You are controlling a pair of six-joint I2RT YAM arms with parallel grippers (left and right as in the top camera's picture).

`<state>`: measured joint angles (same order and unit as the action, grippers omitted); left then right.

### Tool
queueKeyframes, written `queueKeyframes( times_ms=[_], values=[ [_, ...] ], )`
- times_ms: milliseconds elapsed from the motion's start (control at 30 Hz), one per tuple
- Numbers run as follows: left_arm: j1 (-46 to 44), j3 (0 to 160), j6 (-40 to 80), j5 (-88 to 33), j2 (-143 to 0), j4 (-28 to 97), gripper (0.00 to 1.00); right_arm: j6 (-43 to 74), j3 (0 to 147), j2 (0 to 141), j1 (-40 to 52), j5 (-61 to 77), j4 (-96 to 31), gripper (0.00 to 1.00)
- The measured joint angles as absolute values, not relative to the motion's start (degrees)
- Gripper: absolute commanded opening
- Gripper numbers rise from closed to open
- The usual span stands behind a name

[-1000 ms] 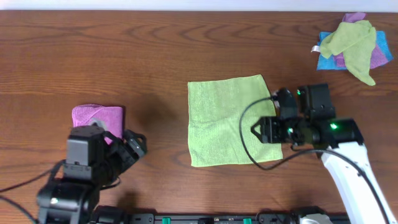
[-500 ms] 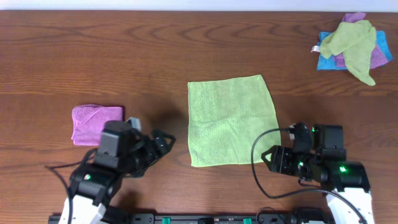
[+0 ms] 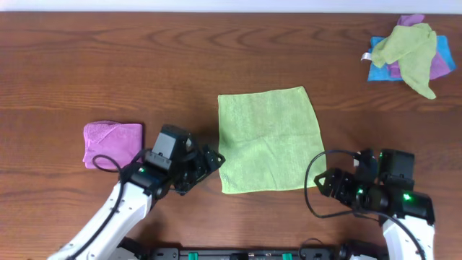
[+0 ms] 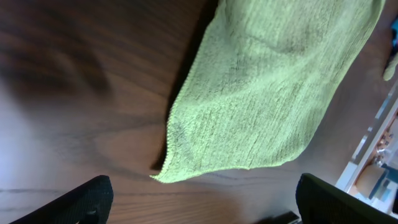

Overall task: Fold the cloth
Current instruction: 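Move both grippers to the bottom corners of the green cloth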

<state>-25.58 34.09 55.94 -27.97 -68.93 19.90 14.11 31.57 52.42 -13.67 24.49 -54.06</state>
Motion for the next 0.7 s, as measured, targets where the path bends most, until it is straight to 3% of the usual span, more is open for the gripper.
queueKeyframes(
  times_ms=[700],
  values=[
    [-32.93, 34.09, 67.33, -29.08, -76.12, 14.72, 0.95, 14.09, 29.61, 69.12, -16.23, 27.64, -41.71, 0.79]
  ],
)
